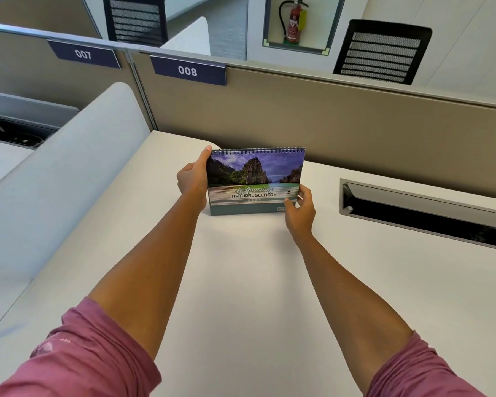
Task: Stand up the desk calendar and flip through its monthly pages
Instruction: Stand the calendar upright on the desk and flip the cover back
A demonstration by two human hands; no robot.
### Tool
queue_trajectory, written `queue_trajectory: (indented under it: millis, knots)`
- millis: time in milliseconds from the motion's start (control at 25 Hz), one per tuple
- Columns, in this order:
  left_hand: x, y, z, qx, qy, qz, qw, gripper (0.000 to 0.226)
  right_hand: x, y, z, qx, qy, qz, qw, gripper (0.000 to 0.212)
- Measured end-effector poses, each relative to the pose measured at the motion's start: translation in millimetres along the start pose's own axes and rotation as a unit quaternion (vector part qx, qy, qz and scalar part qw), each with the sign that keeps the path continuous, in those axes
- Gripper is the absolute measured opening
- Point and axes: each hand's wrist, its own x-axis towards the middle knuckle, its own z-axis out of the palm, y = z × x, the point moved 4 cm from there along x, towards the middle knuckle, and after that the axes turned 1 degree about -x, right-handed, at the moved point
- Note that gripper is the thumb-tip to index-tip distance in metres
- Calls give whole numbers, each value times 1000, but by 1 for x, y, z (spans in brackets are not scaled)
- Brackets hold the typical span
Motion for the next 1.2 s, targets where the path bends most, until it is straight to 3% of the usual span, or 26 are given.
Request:
queue_trajectory:
  millis: [600, 1200]
  knots:
    - [14, 11, 10, 7, 8, 20, 1000, 43, 14, -9, 8, 59, -13, -9, 998, 46]
    - [10, -1, 4, -9, 13, 35, 999, 37, 0, 1, 4, 34, 1, -28, 999, 53]
